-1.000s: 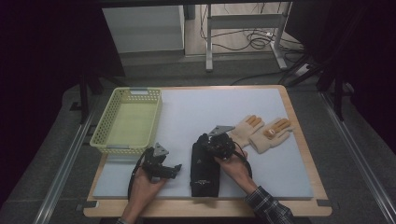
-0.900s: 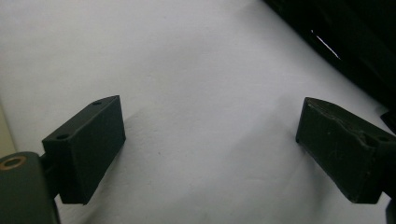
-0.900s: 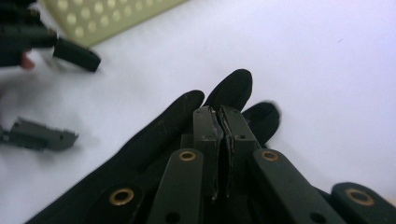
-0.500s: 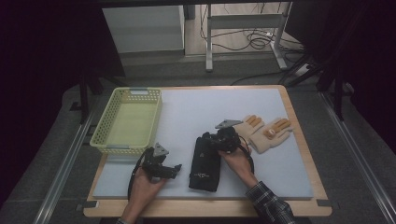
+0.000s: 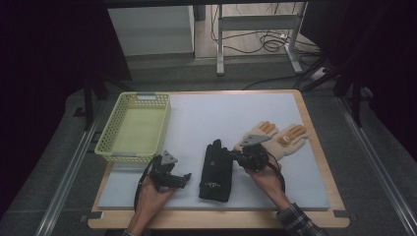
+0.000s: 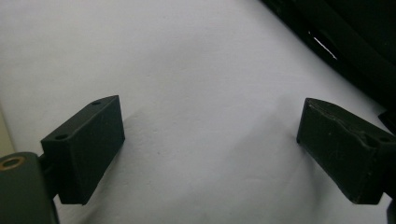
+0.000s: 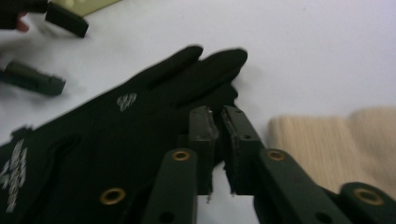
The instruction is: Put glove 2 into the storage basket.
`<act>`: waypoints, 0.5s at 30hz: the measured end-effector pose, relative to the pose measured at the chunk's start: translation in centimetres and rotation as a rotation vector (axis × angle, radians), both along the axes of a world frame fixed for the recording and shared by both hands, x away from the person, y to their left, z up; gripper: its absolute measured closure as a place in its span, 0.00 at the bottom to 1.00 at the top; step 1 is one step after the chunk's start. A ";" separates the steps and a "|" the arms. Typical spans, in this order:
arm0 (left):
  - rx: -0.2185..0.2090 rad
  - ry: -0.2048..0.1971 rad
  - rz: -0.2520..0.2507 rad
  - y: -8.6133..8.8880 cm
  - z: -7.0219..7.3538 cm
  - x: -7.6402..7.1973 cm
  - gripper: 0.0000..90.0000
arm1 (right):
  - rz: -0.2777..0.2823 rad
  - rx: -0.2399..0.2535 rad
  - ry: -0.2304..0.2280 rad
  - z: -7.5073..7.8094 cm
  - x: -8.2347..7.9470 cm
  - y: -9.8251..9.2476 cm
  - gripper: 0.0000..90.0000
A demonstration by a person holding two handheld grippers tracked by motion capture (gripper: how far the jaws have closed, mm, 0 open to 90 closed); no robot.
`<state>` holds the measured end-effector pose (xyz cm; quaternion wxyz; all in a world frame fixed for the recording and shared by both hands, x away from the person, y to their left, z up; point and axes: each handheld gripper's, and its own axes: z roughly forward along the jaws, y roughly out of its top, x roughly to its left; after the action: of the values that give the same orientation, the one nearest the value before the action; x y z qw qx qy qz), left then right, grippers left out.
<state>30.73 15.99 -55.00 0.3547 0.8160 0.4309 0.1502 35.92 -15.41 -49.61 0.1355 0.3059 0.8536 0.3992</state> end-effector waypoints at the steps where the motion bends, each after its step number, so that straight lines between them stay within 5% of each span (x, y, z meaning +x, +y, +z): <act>1: -0.004 0.001 -0.001 0.1 0.0 0.0 0.09 | 0.006 -0.002 0.003 0.0 -0.3 -0.3 0.95; 9: 0.016 -0.005 -0.006 1.0 0.0 -0.8 0.10 | 0.044 -0.039 0.027 -1.2 -2.7 -2.2 0.99; 15: 0.018 -0.004 -0.007 2.1 0.0 -1.8 0.10 | 0.072 -0.020 0.056 -2.2 -4.3 -2.8 0.99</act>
<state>28.95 18.11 -55.04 0.3488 0.8205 0.4259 0.1542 31.65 -18.20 -51.81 0.0999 0.2848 0.8714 0.3867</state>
